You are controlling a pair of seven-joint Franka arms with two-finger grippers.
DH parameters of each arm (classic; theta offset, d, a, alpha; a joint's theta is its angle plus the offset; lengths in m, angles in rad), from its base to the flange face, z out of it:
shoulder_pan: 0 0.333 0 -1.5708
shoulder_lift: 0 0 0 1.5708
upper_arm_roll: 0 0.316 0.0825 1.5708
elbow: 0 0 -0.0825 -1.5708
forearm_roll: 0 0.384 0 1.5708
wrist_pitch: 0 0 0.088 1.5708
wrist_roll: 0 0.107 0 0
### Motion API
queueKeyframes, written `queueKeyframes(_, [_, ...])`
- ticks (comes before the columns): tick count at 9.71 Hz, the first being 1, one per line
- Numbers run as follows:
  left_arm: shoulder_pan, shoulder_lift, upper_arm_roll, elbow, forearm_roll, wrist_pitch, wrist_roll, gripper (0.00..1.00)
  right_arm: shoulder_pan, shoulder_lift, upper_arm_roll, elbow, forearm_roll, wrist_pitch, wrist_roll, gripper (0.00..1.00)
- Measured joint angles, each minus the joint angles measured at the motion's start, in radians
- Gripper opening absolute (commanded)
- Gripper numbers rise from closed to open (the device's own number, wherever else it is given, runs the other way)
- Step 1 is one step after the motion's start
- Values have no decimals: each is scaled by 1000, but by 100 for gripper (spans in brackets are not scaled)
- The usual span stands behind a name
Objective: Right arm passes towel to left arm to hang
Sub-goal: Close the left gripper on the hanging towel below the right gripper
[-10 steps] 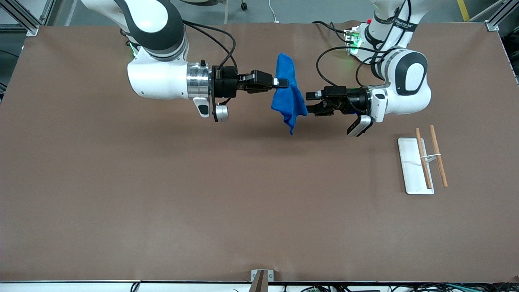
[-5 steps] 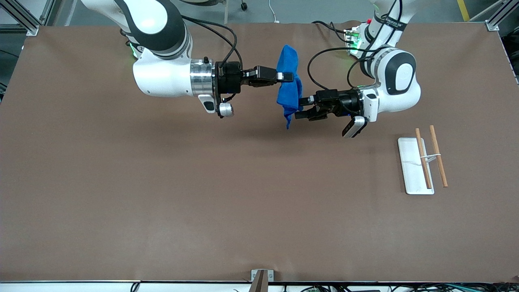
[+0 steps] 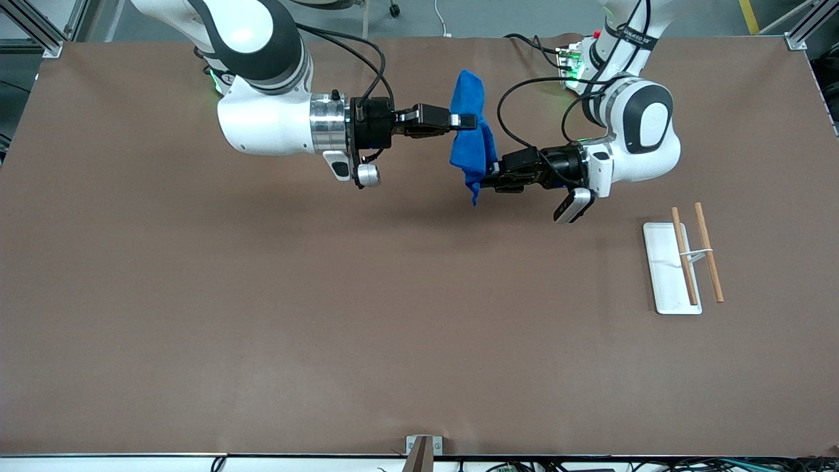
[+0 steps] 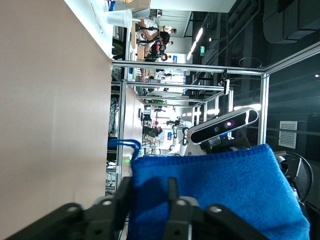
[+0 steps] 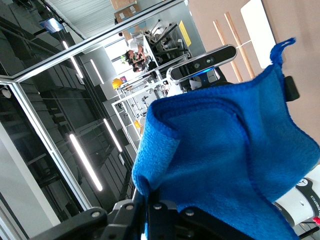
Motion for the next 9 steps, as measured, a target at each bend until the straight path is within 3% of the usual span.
queueKeyframes(5, [37, -22, 3, 10, 57, 5, -10, 0, 0, 0, 3, 0, 0, 0, 1, 2])
queueKeyframes(7, [49, -22, 4, 32, 121, 5, -64, 0, -1, 0, 3, 0, 0, 4, 1, 99])
queueKeyframes(9, [49, -23, 25, 46, 202, 6, -91, 0, -17, 2, -3, 0, -51, 14, 12, 100])
